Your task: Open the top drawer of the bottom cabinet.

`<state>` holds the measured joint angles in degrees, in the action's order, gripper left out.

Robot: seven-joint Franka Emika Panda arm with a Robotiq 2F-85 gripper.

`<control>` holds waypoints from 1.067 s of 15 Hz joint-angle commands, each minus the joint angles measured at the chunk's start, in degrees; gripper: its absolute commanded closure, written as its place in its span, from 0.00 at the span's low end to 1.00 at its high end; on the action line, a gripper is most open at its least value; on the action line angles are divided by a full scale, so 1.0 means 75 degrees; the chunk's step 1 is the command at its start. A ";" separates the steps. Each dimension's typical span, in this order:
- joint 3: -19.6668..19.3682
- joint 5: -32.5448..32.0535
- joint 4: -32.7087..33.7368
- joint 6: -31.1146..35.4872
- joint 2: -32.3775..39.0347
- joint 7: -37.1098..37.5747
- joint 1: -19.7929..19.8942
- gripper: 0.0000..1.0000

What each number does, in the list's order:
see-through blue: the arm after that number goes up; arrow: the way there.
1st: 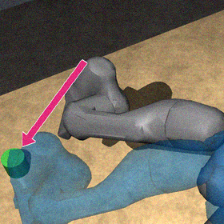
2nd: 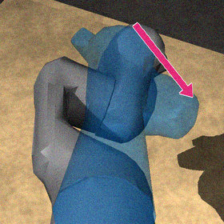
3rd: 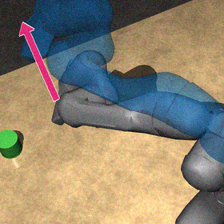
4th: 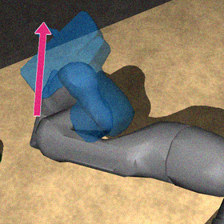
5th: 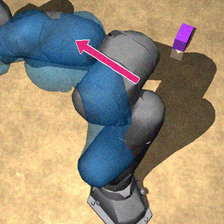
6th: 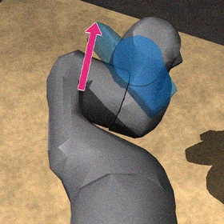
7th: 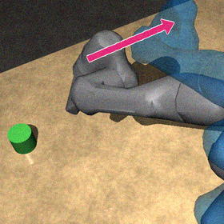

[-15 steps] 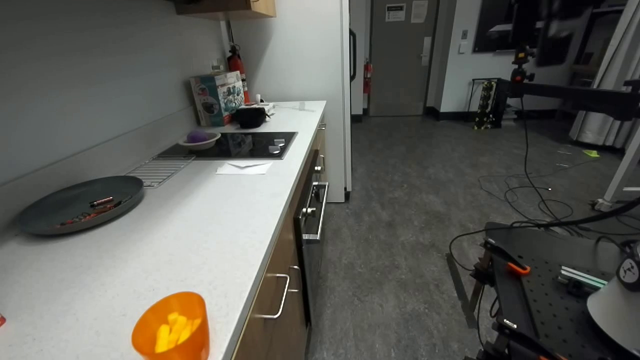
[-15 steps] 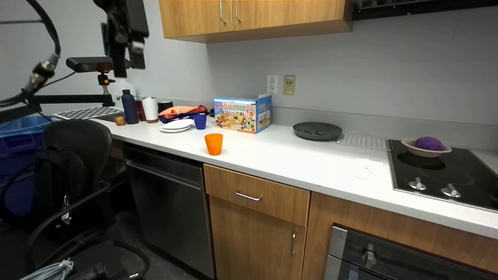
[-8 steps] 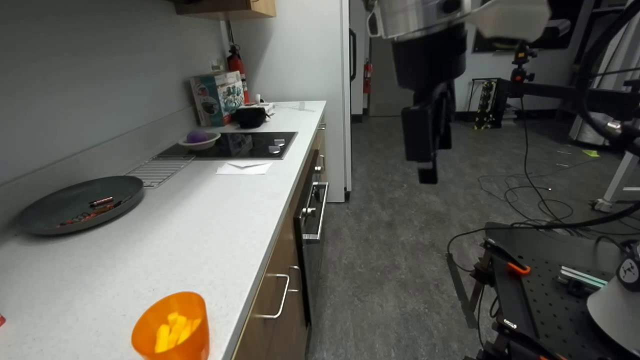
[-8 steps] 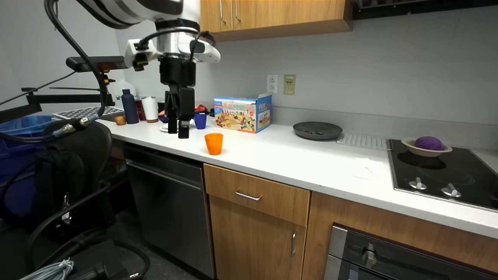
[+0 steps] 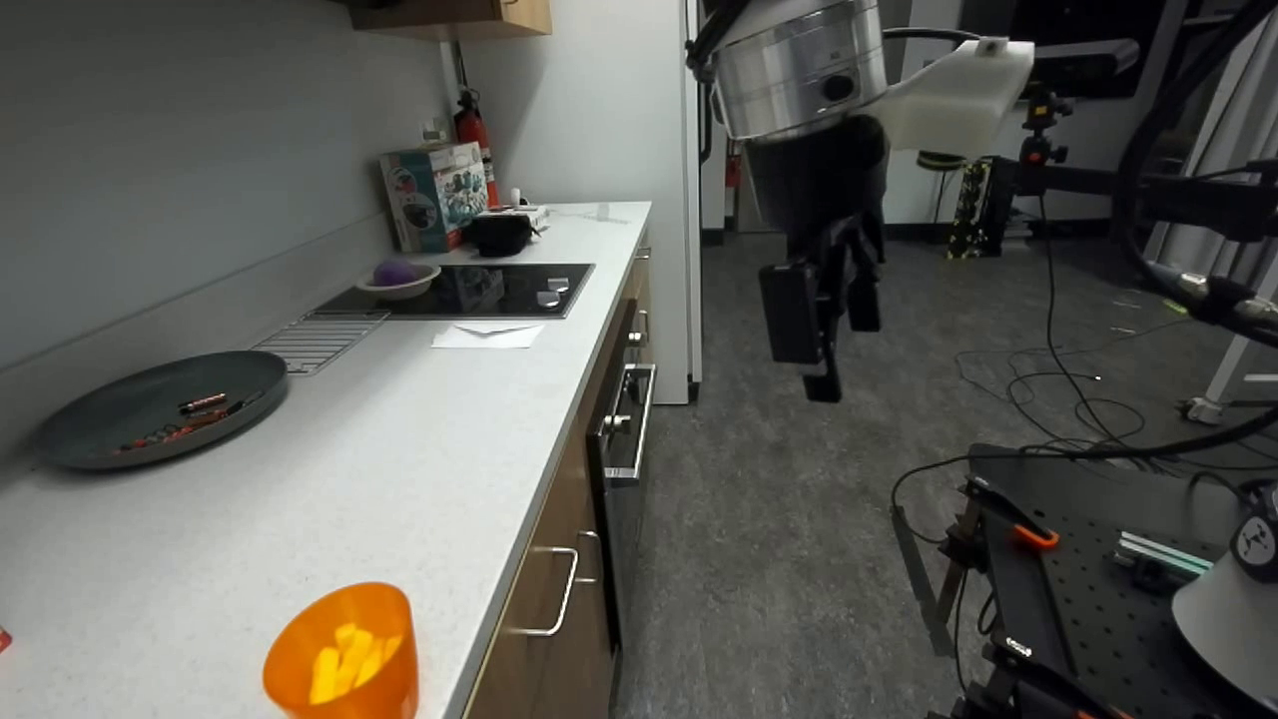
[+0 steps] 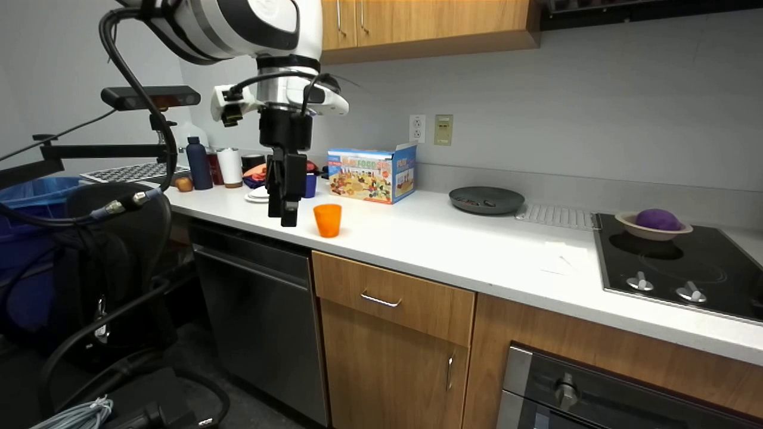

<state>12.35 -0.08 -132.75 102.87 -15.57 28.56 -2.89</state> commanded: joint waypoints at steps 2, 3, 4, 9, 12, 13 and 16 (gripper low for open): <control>0.0058 -0.0252 -0.0124 0.0272 0.0360 0.1094 0.0021 0.00; 0.0052 -0.0230 -0.0174 0.0466 0.0609 0.1457 0.0030 0.00; 0.0032 -0.0184 -0.0217 0.0734 0.0848 0.1764 0.0021 0.00; -0.0186 -0.0082 0.0016 0.2333 0.2380 0.2855 -0.0119 0.00; -0.0439 0.0002 0.0274 0.3075 0.2962 0.3384 -0.0175 0.00; -0.0543 0.0029 0.0359 0.3255 0.3088 0.3530 -0.0185 0.00; -0.0798 0.0474 0.0352 0.3515 0.2953 0.3574 -0.0134 0.00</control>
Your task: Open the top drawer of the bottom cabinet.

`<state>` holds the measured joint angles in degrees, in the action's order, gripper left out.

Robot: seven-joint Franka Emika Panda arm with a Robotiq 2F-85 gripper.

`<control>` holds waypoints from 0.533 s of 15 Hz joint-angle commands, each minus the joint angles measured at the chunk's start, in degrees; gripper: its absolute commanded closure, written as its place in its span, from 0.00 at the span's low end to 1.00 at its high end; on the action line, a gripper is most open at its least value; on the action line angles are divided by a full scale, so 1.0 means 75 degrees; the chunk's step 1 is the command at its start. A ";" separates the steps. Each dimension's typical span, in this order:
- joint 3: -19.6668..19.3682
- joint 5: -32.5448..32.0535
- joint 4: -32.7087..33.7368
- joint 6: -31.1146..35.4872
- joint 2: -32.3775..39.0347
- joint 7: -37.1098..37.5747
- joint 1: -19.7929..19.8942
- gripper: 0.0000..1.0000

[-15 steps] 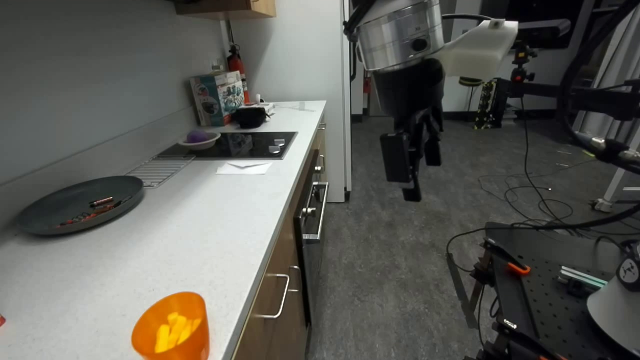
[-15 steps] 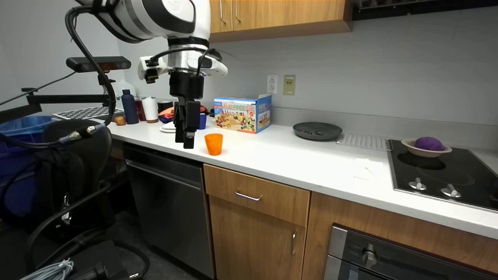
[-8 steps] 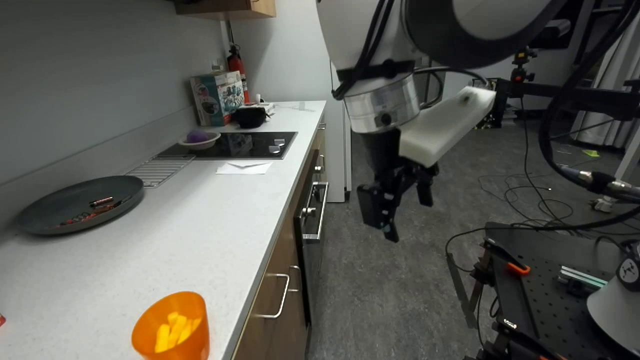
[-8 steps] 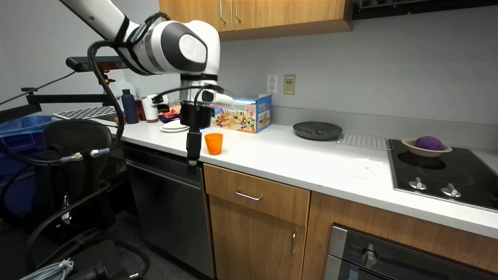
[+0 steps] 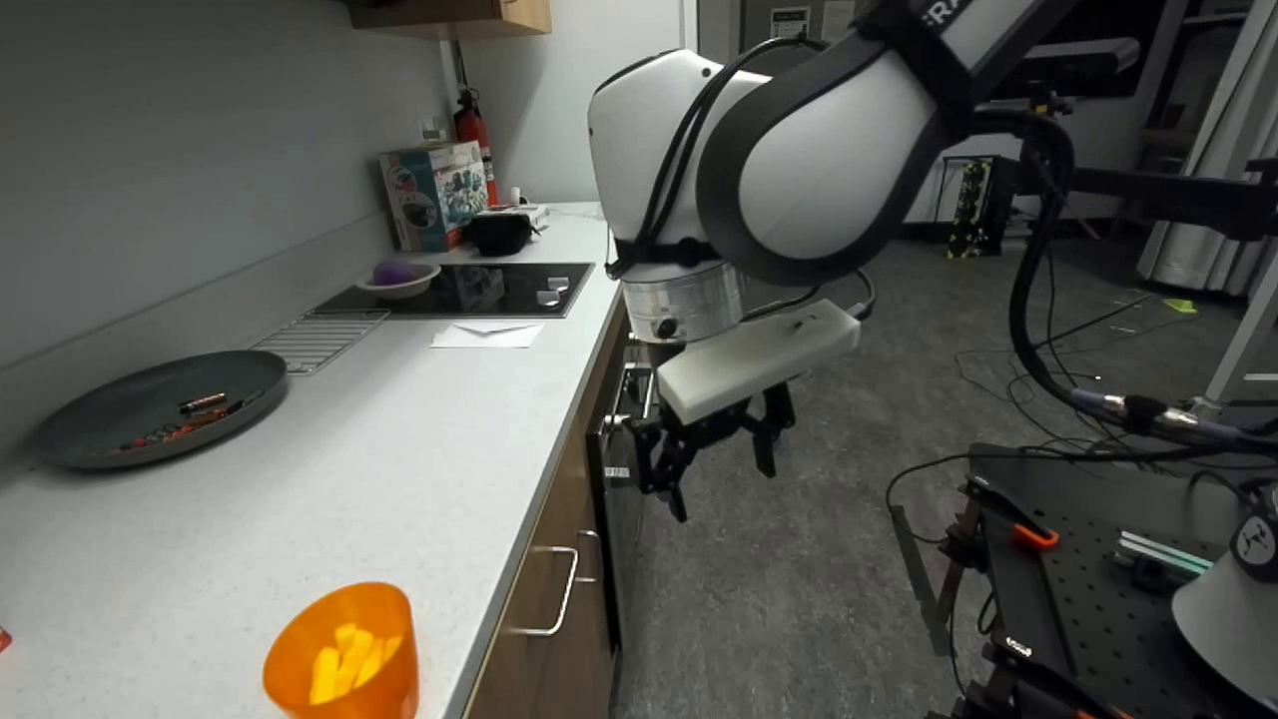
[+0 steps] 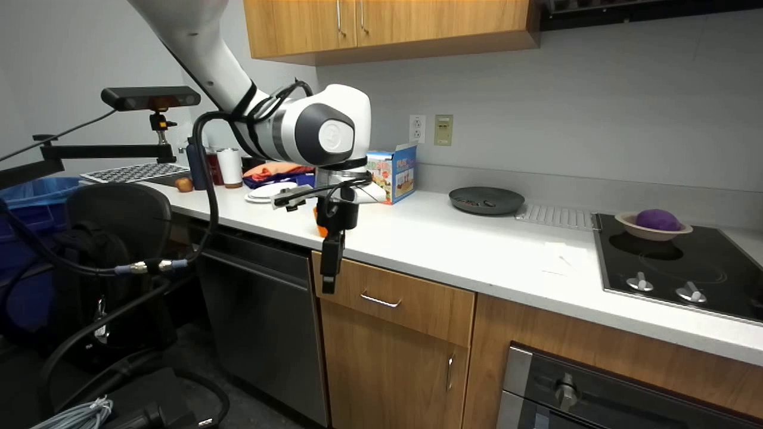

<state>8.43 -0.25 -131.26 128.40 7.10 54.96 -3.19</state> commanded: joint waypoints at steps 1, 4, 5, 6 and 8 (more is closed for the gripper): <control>-0.0304 0.0156 0.0074 0.0048 0.0034 -0.0004 -0.0202 0.00; -0.0381 0.0172 0.0071 0.0051 0.0039 -0.0025 -0.0203 0.00; -0.0376 0.0171 0.0064 0.0051 0.0042 -0.0024 -0.0226 0.00; -0.0372 0.0170 0.0063 0.0051 0.0041 -0.0024 -0.0243 0.00; -0.0386 0.0029 0.0102 0.0253 0.0336 0.0190 -0.0308 0.00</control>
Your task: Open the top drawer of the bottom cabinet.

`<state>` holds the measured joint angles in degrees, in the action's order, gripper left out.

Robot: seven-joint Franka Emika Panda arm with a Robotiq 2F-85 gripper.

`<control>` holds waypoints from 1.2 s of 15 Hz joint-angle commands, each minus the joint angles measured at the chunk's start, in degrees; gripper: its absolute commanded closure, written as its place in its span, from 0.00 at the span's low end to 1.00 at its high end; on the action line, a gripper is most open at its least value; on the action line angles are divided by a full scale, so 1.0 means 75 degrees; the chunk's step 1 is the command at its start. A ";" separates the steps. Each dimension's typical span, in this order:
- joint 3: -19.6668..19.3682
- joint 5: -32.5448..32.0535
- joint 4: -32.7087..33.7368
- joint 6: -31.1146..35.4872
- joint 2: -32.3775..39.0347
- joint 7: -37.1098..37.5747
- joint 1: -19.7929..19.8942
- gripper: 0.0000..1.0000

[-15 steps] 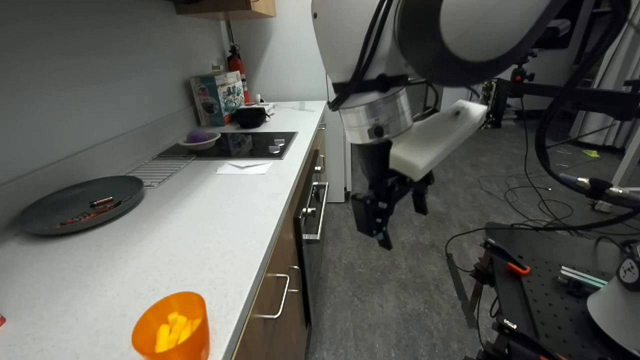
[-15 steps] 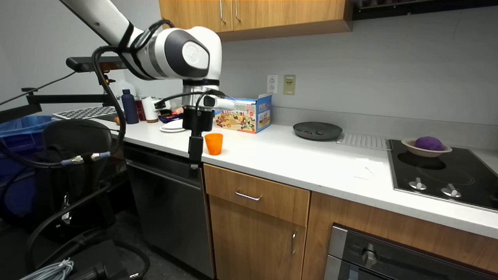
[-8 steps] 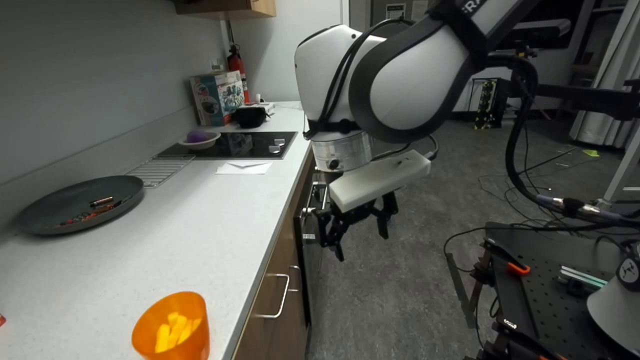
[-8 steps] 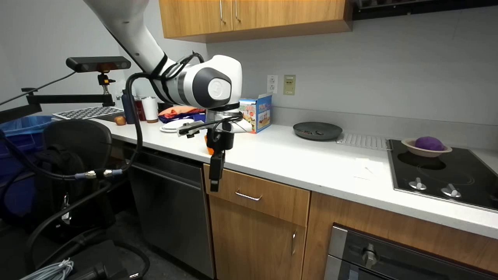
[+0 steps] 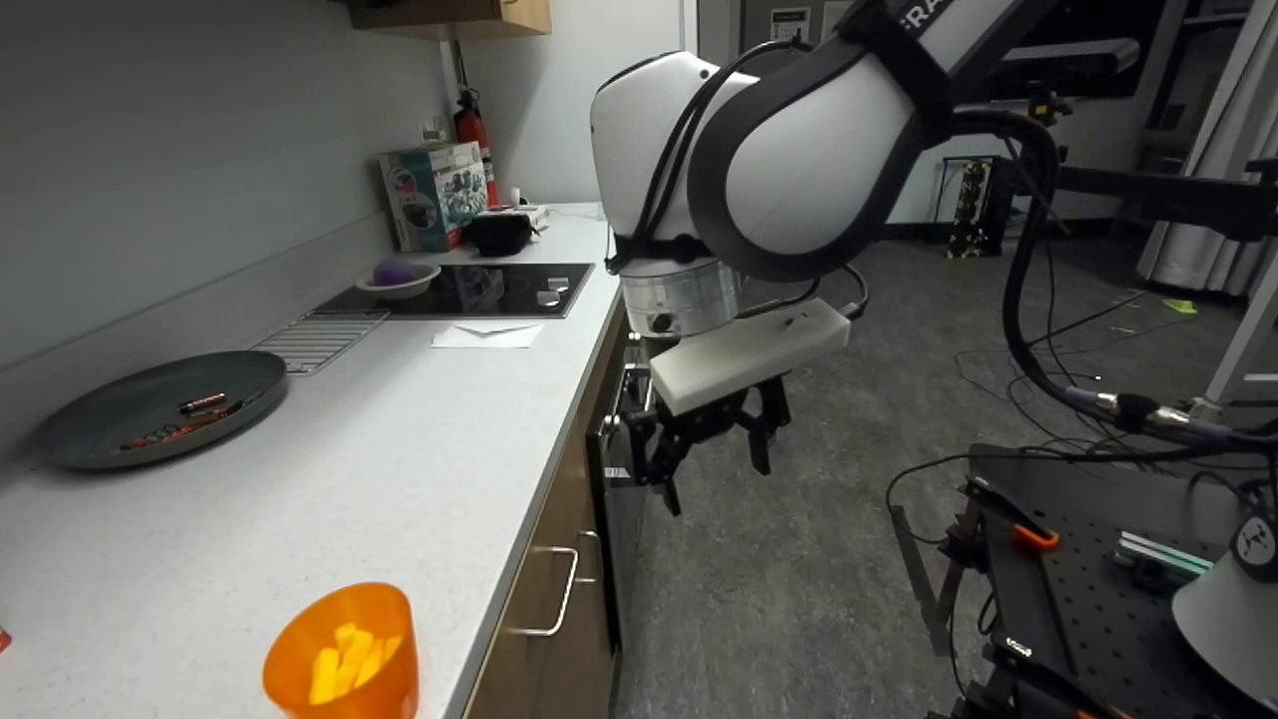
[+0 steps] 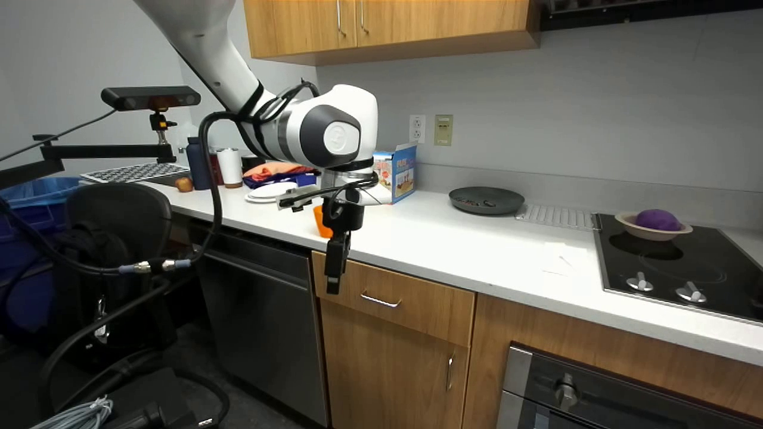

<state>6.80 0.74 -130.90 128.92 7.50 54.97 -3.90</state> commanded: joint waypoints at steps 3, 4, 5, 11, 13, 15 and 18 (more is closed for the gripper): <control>-0.0167 0.0033 0.0158 0.0621 0.0995 0.0339 -0.0309 0.00; -0.0168 0.0141 0.0194 0.0814 0.1235 0.0356 -0.0345 0.00; -0.0193 0.0170 0.0222 0.1058 0.1464 0.0444 -0.0402 0.00; -0.0367 0.0801 0.0103 0.3302 0.2366 0.0748 -0.0551 0.00; -0.0407 0.1140 0.0068 0.3980 0.2454 0.0675 -0.0507 0.00; -0.0559 0.1327 0.0049 0.4520 0.2504 0.0716 -0.0547 0.00; -0.0578 0.1679 0.0113 0.4962 0.2641 0.0596 -0.0441 0.00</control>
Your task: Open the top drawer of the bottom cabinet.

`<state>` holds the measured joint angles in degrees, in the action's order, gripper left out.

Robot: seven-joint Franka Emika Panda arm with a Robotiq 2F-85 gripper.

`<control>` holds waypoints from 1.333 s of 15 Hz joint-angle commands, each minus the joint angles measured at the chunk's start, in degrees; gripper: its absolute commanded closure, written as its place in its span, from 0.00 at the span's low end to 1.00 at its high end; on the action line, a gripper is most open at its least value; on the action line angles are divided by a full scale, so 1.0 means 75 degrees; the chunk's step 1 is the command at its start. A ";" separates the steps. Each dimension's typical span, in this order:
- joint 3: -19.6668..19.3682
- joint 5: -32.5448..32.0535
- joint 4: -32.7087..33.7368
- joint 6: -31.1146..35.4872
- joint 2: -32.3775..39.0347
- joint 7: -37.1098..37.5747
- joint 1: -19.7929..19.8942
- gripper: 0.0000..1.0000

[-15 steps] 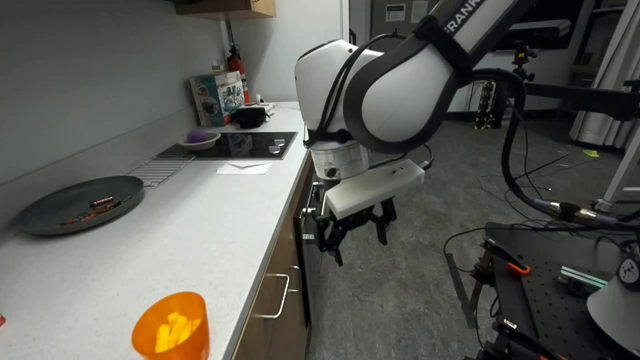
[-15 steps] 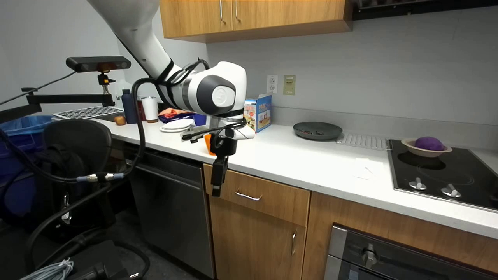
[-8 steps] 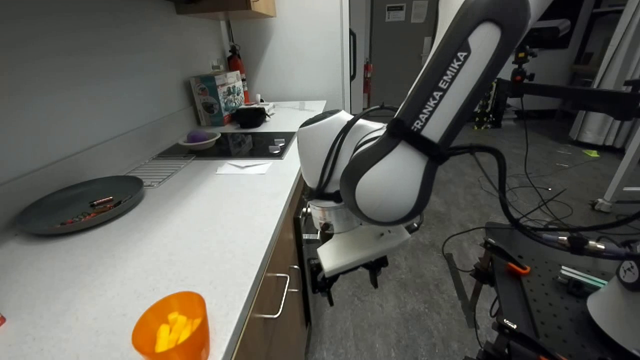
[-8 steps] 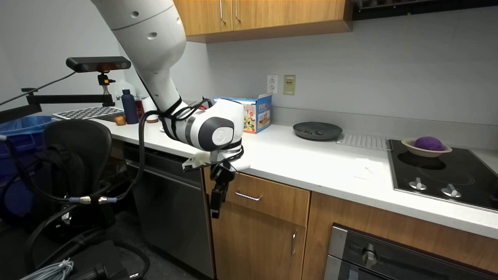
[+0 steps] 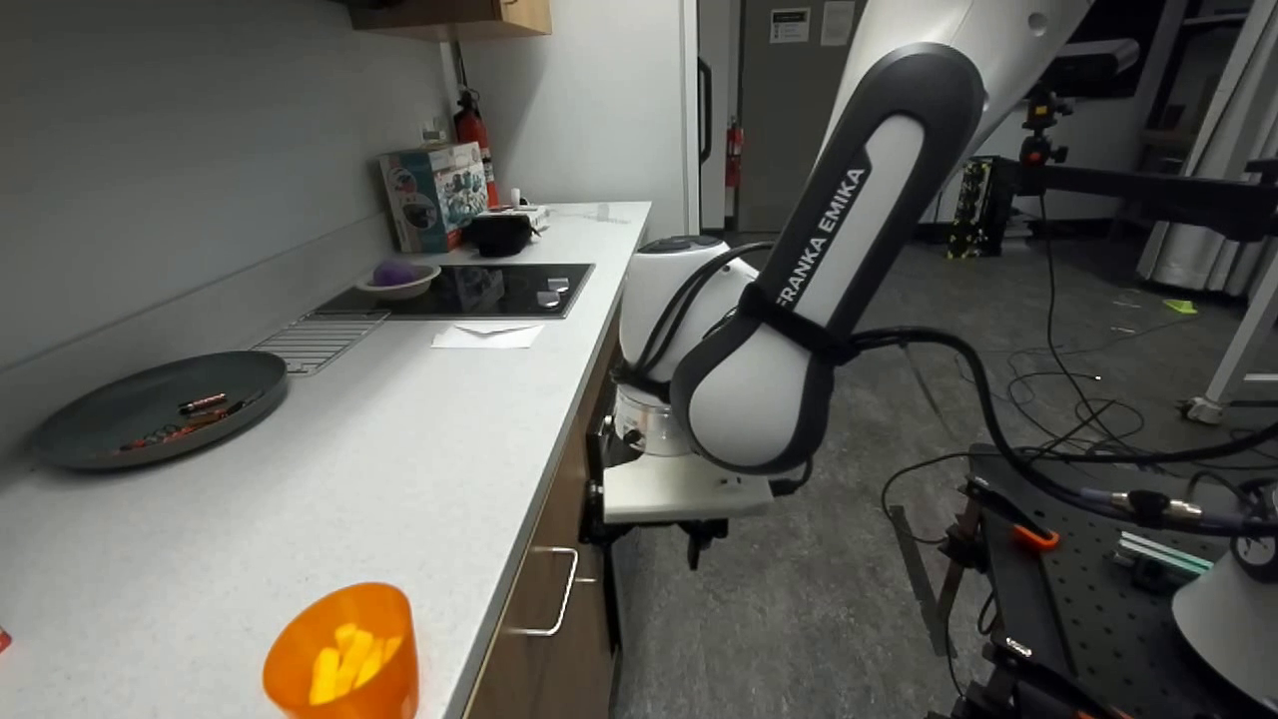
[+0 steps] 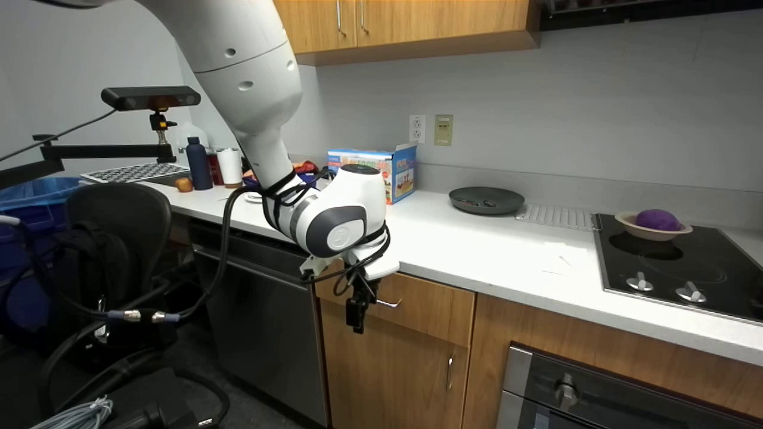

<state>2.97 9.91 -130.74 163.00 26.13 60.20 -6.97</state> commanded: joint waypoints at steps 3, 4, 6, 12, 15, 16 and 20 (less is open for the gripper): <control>-0.0175 0.0495 0.0018 0.0166 0.0048 -0.0163 -0.0129 0.00; -0.0173 0.0525 0.0019 0.0167 0.0056 -0.0160 -0.0125 0.00; -0.0172 0.0539 0.0024 0.0167 0.0063 -0.0159 -0.0125 0.00; -0.0146 0.0793 -0.0016 0.0806 0.0256 0.0001 -0.0166 0.00; -0.0078 0.0995 -0.0037 0.1237 0.0394 -0.0038 -0.0149 0.00; -0.0051 0.1066 -0.0053 0.1397 0.0442 -0.0043 -0.0158 0.00; 0.0200 0.1309 -0.0049 0.1900 0.0612 -0.0183 -0.0048 0.00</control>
<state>3.20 17.02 -131.10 173.74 29.70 60.09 -7.28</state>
